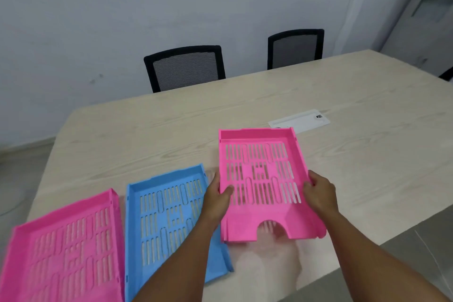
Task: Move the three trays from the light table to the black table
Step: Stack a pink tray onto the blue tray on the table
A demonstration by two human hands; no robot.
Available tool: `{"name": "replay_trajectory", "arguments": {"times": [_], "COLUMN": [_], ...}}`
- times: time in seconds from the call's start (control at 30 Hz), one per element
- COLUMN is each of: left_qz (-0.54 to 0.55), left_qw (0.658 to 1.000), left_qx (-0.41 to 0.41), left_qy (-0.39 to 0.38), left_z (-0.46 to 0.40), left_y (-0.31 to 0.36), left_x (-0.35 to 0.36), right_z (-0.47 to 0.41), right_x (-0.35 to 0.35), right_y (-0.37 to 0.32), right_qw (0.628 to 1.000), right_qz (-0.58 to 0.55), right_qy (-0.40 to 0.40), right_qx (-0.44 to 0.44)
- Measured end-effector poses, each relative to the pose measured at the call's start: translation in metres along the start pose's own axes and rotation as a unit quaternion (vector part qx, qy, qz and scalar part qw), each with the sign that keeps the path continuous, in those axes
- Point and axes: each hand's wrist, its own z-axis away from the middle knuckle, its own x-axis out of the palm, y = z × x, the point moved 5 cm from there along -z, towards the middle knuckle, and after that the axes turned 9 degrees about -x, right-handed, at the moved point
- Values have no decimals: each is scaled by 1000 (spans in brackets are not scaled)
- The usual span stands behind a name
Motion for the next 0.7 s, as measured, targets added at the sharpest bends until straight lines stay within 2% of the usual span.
{"name": "replay_trajectory", "arguments": {"times": [0.2, 0.37, 0.53, 0.7], "left_qz": [36, 46, 45, 28], "left_qw": [993, 978, 974, 972], "left_qx": [-10, -29, -49, -61], "left_qy": [111, 201, 217, 225], "left_z": [22, 50, 74, 97], "left_y": [-31, -75, -111, -102], "left_x": [-87, -163, -198, -200], "right_z": [22, 60, 86, 89], "right_x": [71, 140, 182, 189], "right_y": [-49, -86, -95, -109], "right_qw": [996, 989, 982, 979], "right_qz": [-45, -106, -117, -112], "right_qy": [-54, -92, -140, -160], "right_qx": [-53, -54, -49, -60]}}
